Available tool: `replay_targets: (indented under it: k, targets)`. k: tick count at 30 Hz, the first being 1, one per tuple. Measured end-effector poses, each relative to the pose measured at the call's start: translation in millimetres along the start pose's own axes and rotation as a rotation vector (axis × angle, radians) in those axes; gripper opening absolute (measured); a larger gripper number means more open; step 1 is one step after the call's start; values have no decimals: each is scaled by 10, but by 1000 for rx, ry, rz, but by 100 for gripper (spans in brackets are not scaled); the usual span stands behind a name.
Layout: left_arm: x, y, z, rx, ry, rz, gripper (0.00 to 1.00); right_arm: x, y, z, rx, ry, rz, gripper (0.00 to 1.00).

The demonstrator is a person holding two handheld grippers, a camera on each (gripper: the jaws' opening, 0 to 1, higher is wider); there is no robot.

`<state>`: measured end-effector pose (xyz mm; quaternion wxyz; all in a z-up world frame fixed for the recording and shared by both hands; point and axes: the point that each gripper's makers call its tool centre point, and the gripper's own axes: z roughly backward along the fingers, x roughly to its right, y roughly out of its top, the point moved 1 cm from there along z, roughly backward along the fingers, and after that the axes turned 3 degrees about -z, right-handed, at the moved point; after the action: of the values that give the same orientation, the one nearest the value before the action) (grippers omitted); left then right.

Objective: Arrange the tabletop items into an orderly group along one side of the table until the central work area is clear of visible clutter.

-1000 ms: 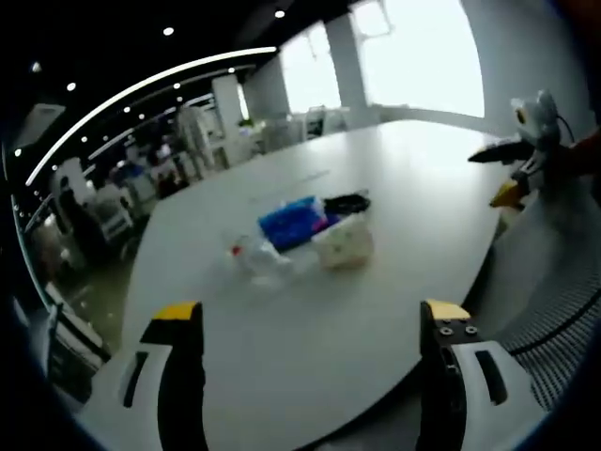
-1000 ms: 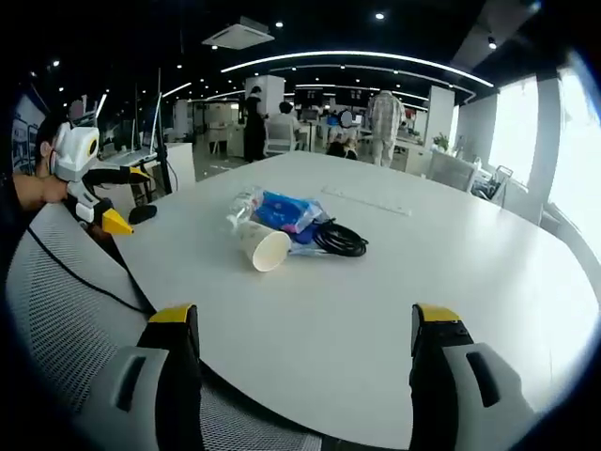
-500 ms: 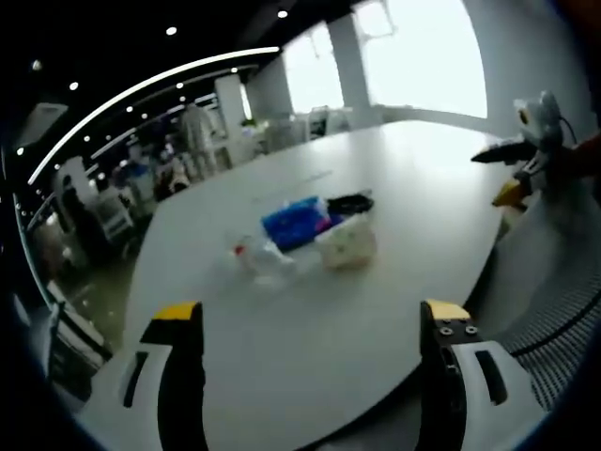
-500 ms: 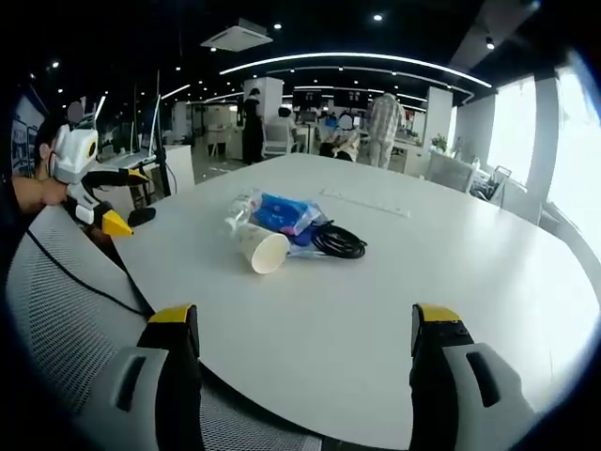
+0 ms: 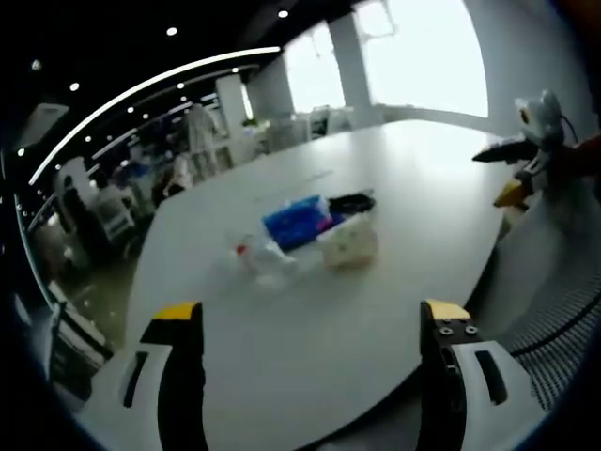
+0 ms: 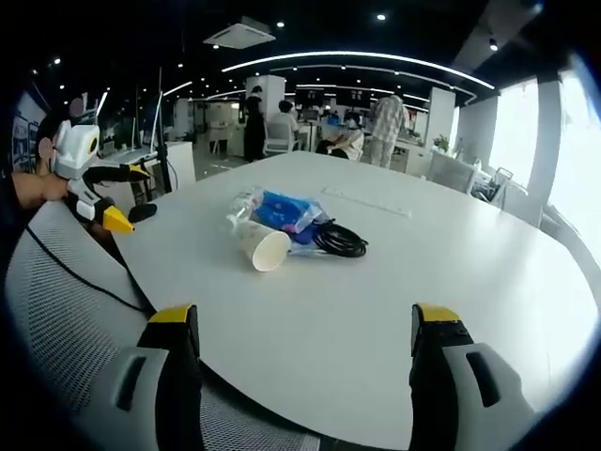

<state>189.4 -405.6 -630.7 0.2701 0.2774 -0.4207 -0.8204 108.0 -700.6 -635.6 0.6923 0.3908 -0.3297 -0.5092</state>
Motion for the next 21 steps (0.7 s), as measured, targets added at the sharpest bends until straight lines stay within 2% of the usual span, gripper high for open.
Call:
replay_targets:
  k: [21]
  targets:
    - [68, -25, -22, -24, -35, -24, 93, 29, -10, 5, -4, -9, -8, 91]
